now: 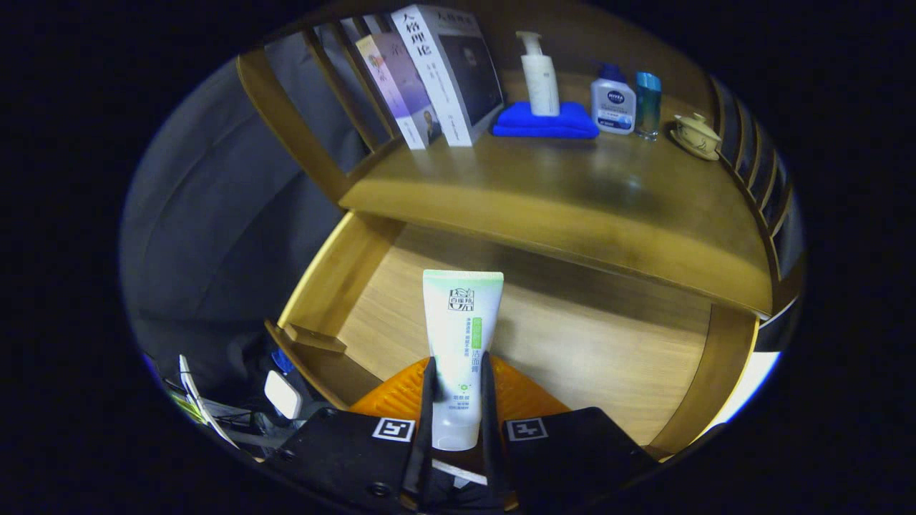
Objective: Pull open the drawer, take out the items inside it, and place them on the countertop above the cabinet.
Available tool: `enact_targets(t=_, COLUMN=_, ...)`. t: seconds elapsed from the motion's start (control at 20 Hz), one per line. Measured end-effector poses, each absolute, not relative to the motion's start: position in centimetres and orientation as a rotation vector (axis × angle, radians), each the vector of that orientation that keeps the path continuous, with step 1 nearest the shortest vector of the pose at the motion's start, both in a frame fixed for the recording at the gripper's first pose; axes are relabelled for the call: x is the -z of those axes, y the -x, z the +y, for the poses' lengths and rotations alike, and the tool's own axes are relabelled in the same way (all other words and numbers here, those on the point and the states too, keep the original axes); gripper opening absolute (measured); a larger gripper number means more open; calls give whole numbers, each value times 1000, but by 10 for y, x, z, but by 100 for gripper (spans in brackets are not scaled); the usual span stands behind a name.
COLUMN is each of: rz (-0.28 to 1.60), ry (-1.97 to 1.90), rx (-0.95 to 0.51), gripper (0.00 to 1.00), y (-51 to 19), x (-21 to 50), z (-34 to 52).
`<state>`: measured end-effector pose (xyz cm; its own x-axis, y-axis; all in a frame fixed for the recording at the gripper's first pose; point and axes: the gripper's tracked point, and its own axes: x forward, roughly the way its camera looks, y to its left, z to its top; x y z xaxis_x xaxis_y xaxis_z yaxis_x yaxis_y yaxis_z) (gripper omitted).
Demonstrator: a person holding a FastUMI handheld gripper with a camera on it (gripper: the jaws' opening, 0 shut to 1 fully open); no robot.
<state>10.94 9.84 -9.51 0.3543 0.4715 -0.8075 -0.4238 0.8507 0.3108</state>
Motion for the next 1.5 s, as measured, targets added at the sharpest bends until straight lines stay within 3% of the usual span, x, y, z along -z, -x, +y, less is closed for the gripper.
enact_targets(t=0.2, rz=971, ry=-91, rx=-532, gripper=32, y=-138, x=56, z=81)
enact_targets(t=0.55, rz=901, ry=-179, rx=-310, gripper=32, y=-228, x=28, z=35)
enact_targets(t=1.15, rz=966, ry=-336, rx=-160, gripper=34, y=-297, x=75, z=47)
enact_targets(t=1.3, rz=959, ry=-350, rx=-177, gripper=43, y=-298, x=77, z=55)
enact_targets(t=1.5, rz=818, ry=-324, rx=-170, gripper=74, y=-298, x=47, z=48)
